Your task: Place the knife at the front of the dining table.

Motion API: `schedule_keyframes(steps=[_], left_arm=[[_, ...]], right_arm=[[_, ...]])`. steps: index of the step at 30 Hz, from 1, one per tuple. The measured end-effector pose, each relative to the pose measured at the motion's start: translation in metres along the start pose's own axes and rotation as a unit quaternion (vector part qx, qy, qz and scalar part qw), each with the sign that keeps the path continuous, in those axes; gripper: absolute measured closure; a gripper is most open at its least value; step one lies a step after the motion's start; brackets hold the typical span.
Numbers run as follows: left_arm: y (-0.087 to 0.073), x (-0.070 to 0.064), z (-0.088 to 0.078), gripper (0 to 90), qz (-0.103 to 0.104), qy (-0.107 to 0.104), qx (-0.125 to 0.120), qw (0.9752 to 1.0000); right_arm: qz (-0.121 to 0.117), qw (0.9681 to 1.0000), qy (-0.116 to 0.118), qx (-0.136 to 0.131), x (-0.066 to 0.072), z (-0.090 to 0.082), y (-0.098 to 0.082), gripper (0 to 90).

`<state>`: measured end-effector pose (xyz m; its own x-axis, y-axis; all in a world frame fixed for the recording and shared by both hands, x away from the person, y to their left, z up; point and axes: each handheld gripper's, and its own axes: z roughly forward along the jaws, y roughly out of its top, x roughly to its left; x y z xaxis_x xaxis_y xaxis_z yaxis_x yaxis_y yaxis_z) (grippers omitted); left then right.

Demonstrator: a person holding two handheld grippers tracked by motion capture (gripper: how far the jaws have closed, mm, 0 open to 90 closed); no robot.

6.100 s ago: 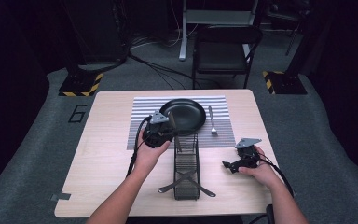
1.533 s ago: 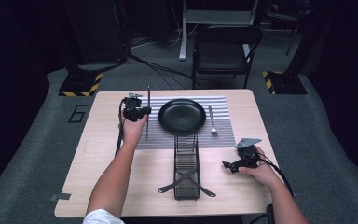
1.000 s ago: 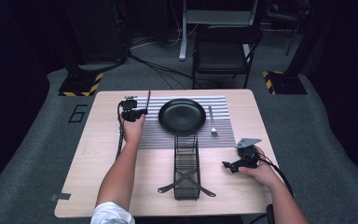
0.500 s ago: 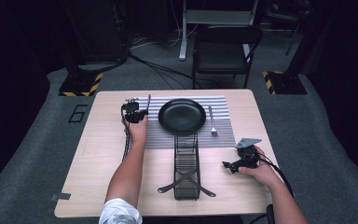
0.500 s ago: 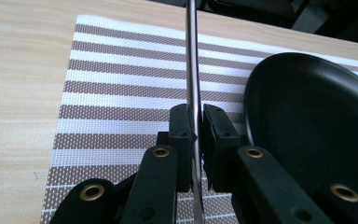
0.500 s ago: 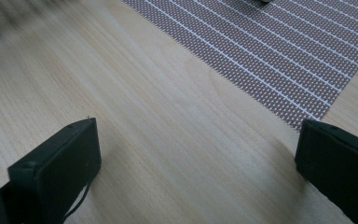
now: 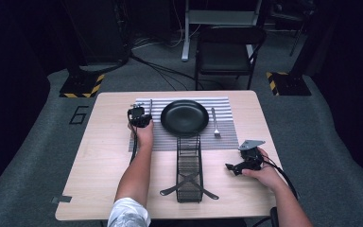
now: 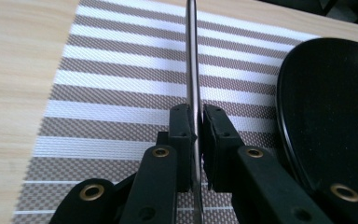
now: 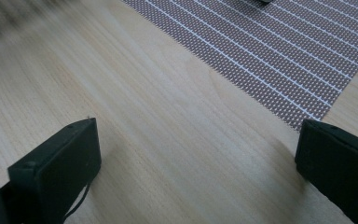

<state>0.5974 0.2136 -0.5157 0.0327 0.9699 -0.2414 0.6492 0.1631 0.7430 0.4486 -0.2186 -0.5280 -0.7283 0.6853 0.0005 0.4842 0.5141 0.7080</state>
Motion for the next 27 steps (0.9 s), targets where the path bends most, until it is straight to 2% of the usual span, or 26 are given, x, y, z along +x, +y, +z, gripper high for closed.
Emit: schedule_keyframes(steps=[3,8,15,17,27], left_arm=[[-0.0018,-0.0011,0.0022,82.5,0.002,0.004,-0.001,1.0000],[-0.0051,-0.0003,0.0063,82.5,-0.017,0.005,-0.002,0.9998],[-0.0048,0.0010,0.0060,82.0,-0.023,0.006,-0.001,0.9997],[-0.0045,0.0007,0.0062,79.9,-0.026,-0.003,-0.006,0.9996],[-0.0039,0.0004,0.0056,79.9,-0.019,-0.009,-0.001,0.9998]], right_arm=[[-0.001,1.0000,0.000,0.000,-0.0001,0.0000,0.0000,0.0],[-0.001,1.0000,0.000,0.000,-0.0001,0.0001,0.0001,0.0],[-0.001,1.0000,0.000,-0.001,0.0000,0.0002,0.0001,0.0],[0.001,1.0000,0.000,-0.001,0.0001,0.0003,0.0001,0.0],[-0.001,1.0000,0.000,-0.001,0.0000,0.0002,0.0001,0.0]])
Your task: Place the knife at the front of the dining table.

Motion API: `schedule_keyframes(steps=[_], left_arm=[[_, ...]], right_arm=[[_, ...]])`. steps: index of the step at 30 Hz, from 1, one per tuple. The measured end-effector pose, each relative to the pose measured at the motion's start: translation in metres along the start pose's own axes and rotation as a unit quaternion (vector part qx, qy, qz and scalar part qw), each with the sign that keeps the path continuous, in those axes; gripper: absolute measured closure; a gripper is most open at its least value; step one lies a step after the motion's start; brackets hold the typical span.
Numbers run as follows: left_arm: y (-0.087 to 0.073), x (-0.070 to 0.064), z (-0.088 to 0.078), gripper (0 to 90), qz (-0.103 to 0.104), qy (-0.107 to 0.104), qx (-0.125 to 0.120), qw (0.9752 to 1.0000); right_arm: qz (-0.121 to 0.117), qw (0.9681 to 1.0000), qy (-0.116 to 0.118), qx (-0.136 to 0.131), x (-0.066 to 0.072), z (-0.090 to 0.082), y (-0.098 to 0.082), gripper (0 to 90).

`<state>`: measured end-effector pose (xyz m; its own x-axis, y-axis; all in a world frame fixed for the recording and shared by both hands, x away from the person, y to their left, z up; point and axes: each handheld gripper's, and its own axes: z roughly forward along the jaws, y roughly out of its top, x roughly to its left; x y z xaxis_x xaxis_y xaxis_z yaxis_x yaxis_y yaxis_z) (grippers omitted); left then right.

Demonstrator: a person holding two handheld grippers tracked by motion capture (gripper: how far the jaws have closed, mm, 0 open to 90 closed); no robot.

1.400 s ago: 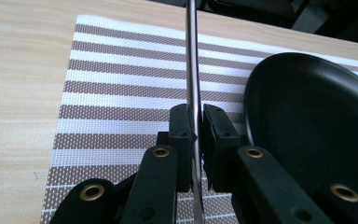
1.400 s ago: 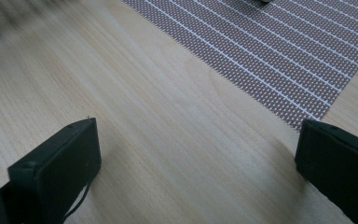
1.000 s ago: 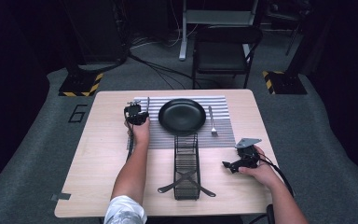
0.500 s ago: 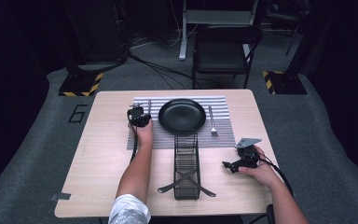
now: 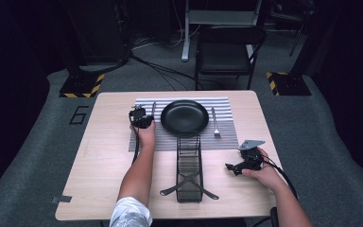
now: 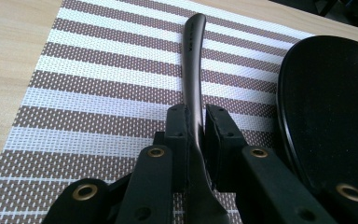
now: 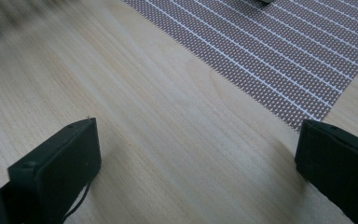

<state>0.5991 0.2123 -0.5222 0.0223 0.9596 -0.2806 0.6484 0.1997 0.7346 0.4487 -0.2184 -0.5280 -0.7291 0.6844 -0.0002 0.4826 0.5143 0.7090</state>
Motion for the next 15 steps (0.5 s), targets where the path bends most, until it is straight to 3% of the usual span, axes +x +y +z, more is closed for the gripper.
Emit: schedule_keyframes(steps=[4,7,10,13,15], left_arm=[[-0.0002,-0.0006,-0.0009,80.3,0.008,0.009,-0.004,0.9999],[-0.0010,0.0029,-0.0014,80.3,-0.006,0.000,-0.009,0.9999],[-0.0005,0.0030,-0.0020,80.6,-0.001,0.007,-0.011,0.9999],[0.0003,0.0063,-0.0046,82.1,-0.020,0.010,-0.022,0.9995],[0.0018,0.0093,-0.0064,82.9,-0.015,0.021,-0.022,0.9994]], right_arm=[[0.000,1.0000,0.000,0.000,0.0000,0.0000,0.0000,0.0],[0.000,1.0000,0.000,0.000,0.0000,0.0000,0.0000,0.0],[0.000,1.0000,0.000,0.000,0.0000,0.0000,0.0000,0.0],[0.000,1.0000,0.000,0.000,0.0000,0.0000,0.0000,0.0],[0.000,1.0000,0.000,0.000,0.0000,0.0000,0.0000,0.0]])
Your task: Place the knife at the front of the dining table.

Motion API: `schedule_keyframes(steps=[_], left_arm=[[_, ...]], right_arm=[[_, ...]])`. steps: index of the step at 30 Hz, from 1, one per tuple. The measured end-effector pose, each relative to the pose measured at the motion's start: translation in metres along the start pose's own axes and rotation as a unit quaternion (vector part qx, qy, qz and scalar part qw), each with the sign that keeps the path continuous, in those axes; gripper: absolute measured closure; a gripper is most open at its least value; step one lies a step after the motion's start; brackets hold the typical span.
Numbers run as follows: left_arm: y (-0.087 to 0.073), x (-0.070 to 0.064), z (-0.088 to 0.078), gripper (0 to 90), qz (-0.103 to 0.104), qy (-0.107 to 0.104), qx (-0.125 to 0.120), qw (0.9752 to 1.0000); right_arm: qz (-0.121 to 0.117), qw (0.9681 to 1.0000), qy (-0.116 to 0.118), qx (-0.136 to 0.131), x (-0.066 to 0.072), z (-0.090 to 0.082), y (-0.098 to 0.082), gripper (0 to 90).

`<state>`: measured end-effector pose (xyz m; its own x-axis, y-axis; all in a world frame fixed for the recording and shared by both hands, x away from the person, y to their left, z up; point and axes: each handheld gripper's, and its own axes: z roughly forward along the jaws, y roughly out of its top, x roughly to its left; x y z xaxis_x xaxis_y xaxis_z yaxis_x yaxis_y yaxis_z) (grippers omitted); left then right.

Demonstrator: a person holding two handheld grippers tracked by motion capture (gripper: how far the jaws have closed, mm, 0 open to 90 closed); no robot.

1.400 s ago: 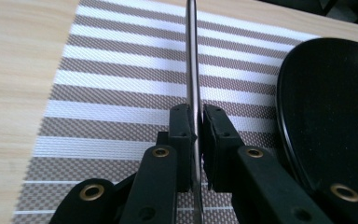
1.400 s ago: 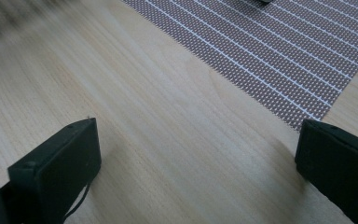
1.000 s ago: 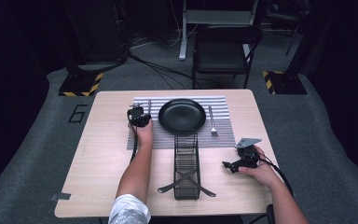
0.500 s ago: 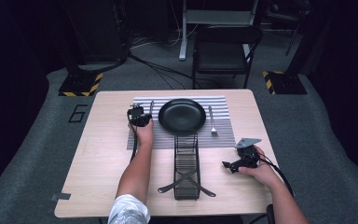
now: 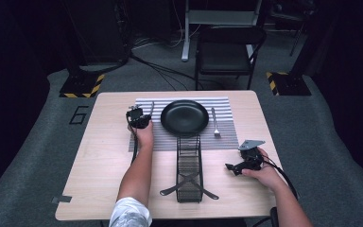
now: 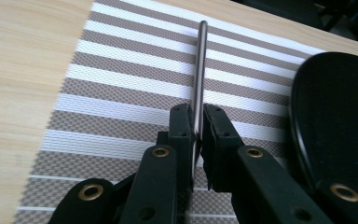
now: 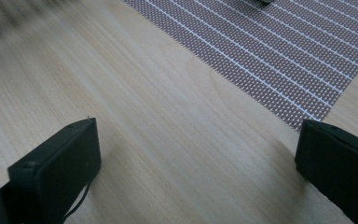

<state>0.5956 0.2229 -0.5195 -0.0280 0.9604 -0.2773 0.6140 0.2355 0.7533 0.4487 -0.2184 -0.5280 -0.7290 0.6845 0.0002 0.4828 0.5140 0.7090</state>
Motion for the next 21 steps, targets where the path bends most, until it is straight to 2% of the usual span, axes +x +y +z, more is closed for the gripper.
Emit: schedule_keyframes(steps=[5,9,12,15,19,21], left_arm=[[0.001,0.009,-0.002,82.2,-0.018,0.002,0.003,0.9998],[0.001,0.012,-0.004,79.7,-0.020,0.002,0.009,0.9998],[0.000,0.016,-0.009,75.1,-0.010,-0.008,0.012,0.9998],[0.002,0.016,-0.012,68.3,-0.012,-0.017,0.015,0.9997],[0.003,0.019,-0.022,63.3,0.009,-0.032,0.030,0.9990],[0.002,0.019,-0.024,60.9,0.011,-0.036,0.030,0.9988]], right_arm=[[-0.001,1.0000,0.000,0.000,0.000,0.000,0.000,0.0],[0.000,1.0000,0.000,0.000,0.000,0.000,0.000,0.0],[0.000,1.0000,0.000,0.000,0.000,0.000,0.000,0.0],[0.000,1.0000,0.000,0.000,0.000,0.000,0.000,0.0],[0.000,1.0000,0.000,0.000,0.000,0.000,0.000,0.0],[0.000,1.0000,0.000,0.000,0.000,0.000,0.000,0.0]])
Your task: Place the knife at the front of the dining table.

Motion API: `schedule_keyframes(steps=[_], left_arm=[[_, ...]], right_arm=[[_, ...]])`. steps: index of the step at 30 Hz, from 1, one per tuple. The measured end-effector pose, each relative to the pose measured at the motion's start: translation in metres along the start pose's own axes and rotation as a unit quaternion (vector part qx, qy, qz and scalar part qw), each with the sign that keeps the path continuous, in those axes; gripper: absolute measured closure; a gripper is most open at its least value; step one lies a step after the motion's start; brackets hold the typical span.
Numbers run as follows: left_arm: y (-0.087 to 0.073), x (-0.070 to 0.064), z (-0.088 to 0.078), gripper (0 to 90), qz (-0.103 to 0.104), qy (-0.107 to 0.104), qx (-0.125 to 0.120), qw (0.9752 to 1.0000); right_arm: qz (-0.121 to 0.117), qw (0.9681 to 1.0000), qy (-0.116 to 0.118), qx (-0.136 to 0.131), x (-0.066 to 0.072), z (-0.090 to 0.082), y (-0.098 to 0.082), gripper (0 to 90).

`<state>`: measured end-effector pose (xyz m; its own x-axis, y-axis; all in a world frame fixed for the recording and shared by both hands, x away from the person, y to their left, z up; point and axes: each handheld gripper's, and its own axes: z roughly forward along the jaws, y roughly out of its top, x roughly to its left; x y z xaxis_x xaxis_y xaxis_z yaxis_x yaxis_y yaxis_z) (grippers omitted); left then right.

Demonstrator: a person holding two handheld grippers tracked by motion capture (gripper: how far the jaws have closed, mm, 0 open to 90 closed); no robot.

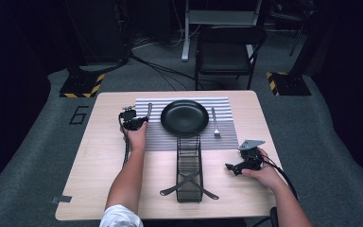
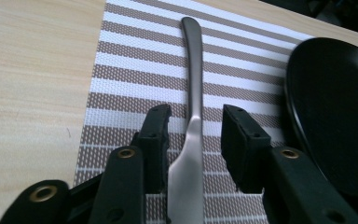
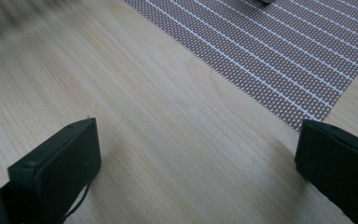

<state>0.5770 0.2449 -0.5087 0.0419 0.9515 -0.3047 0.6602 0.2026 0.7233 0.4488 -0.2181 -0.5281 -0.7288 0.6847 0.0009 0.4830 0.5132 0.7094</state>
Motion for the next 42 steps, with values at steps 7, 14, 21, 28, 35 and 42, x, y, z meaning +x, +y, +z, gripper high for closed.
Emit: schedule_keyframes(steps=[7,14,21,28,35,42], left_arm=[[-0.014,-0.001,-0.004,55.8,0.009,-0.028,0.025,0.9993],[-0.017,-0.007,-0.008,56.7,0.017,-0.036,0.020,0.9990],[-0.018,-0.005,-0.009,53.4,0.021,-0.016,0.018,0.9995],[-0.021,-0.004,-0.010,52.8,0.013,-0.024,0.017,0.9995],[-0.024,-0.006,-0.013,53.5,0.014,-0.029,0.010,0.9994],[-0.025,0.002,-0.015,50.5,-0.006,-0.024,0.013,0.9996]], right_arm=[[0.004,1.0000,0.000,0.000,0.001,0.000,0.000,0.0],[0.004,1.0000,0.000,0.000,0.001,0.000,0.000,0.0],[0.003,1.0000,-0.001,0.001,0.001,0.000,0.000,0.0],[0.003,1.0000,-0.001,0.000,0.001,0.000,0.000,0.0],[0.004,1.0000,0.000,0.000,0.001,0.000,0.000,0.0],[0.004,1.0000,-0.001,0.000,0.001,0.000,0.000,0.0]])
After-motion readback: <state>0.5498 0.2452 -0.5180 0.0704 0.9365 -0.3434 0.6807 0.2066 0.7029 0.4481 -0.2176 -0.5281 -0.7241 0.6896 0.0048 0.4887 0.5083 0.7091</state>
